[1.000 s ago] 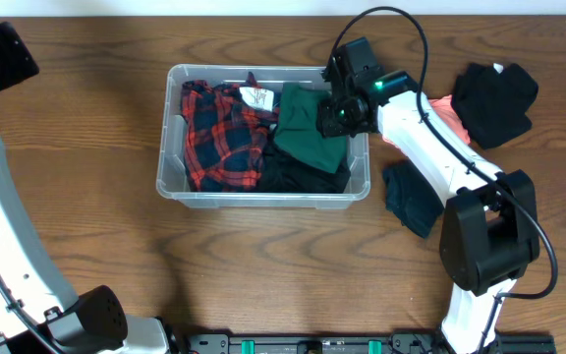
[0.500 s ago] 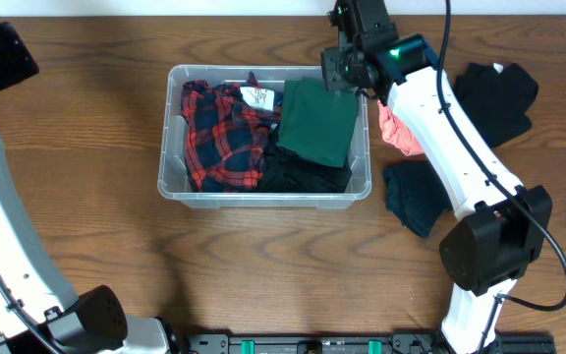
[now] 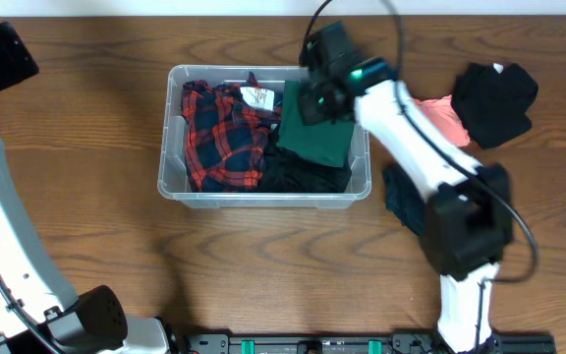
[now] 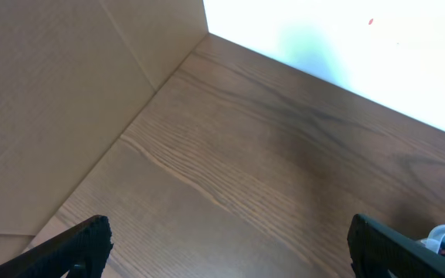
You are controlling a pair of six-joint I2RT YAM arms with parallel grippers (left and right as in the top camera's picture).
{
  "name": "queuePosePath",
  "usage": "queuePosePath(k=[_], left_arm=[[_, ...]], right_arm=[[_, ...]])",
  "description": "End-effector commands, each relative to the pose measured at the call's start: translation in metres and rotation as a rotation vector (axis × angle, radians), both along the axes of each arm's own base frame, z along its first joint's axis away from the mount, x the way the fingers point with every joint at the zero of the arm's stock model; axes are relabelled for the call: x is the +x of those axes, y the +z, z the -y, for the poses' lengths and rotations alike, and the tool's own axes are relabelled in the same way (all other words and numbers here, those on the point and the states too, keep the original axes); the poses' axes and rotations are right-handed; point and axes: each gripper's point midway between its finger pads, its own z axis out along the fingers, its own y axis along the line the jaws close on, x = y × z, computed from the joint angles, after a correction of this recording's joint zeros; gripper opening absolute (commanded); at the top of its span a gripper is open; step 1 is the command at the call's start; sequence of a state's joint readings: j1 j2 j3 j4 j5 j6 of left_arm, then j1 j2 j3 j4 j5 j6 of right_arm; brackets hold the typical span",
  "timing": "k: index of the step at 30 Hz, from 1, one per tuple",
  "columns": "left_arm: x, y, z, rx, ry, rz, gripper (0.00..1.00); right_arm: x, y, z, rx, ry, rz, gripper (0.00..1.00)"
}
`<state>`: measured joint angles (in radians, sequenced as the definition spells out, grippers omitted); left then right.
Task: Pack container
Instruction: 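Carry the green garment with the right gripper into the bin's right side, then open the right gripper and move it back toward the right-side clothes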
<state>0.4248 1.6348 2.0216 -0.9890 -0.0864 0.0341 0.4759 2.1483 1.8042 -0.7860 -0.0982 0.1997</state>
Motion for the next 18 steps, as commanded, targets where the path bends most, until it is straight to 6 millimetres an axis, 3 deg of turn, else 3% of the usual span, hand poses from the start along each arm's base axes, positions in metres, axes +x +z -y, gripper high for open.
queuePosePath(k=[1, 3, 5, 8, 11, 14, 15, 18], left_arm=[[0.000, -0.006, -0.004, 0.005, 0.009, -0.020, 0.98], [0.000, -0.005, -0.004, 0.005, 0.009, -0.020, 0.98], [0.000, -0.005, -0.004, 0.005, 0.009, -0.020, 0.98], [0.000, -0.005, -0.004, 0.005, 0.009, -0.020, 0.98], [0.000, -0.005, -0.004, 0.005, 0.009, -0.020, 0.98], [0.000, -0.005, -0.004, 0.005, 0.009, -0.020, 0.98], [0.000, -0.005, -0.004, 0.005, 0.009, -0.020, 0.98], [0.000, -0.006, -0.004, 0.005, 0.009, -0.020, 0.98]], right_arm=[[-0.001, -0.041, -0.001, -0.027, 0.018, -0.050, 0.06], [0.008, -0.036, -0.004, -0.023, 0.044, -0.006, 0.08], [0.017, -0.019, -0.006, -0.013, 0.056, 0.036, 0.10], [0.033, 0.034, -0.001, 0.007, 0.032, 0.116, 0.14], [0.044, 0.097, 0.013, 0.030, -0.006, 0.209, 0.27], [0.051, 0.159, 0.046, 0.062, -0.071, 0.299, 0.51], [0.052, 0.172, 0.059, 0.068, -0.094, 0.314, 0.52], [0.054, 0.201, 0.121, 0.092, -0.224, 0.328, 0.66]])
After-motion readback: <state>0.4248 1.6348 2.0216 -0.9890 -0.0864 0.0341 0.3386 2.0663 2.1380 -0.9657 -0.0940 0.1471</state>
